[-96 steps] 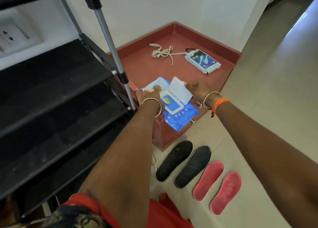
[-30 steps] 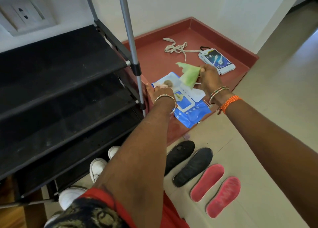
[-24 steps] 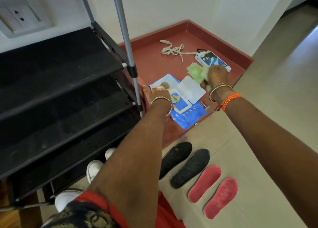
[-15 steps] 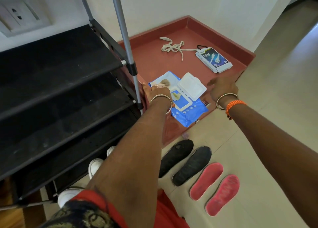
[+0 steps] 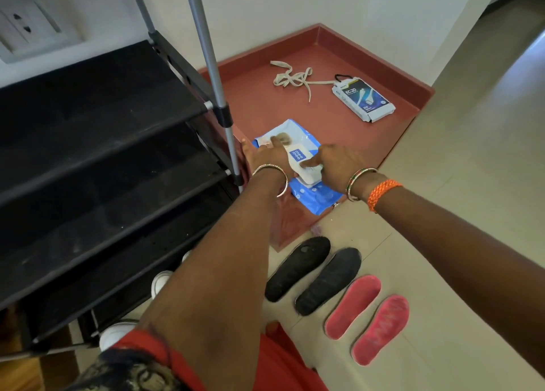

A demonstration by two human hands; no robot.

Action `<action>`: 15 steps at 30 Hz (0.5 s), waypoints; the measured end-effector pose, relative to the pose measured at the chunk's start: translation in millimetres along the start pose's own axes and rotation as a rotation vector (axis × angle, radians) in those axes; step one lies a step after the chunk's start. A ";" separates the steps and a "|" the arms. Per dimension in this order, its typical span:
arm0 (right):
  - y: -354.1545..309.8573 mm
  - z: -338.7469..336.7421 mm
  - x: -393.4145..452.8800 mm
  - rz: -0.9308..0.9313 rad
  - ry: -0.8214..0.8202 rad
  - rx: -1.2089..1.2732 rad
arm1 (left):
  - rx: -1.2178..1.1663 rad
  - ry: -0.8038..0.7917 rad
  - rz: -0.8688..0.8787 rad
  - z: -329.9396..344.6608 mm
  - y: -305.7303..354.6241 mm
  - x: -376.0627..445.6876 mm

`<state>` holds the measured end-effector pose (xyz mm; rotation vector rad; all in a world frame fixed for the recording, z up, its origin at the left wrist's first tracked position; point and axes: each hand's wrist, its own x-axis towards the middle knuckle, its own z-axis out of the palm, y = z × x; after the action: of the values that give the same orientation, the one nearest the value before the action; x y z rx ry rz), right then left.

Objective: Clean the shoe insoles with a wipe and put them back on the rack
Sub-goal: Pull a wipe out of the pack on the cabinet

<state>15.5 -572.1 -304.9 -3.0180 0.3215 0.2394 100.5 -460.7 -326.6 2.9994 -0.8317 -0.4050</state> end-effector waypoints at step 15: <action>-17.8 4.0 -17.7 -0.005 -0.133 -0.216 | 0.225 -0.118 0.102 -21.1 -3.1 -9.0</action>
<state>1.6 -550.8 -304.5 -3.1914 0.2936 0.5024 99.8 -454.8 -304.3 3.1421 -1.1046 -0.5242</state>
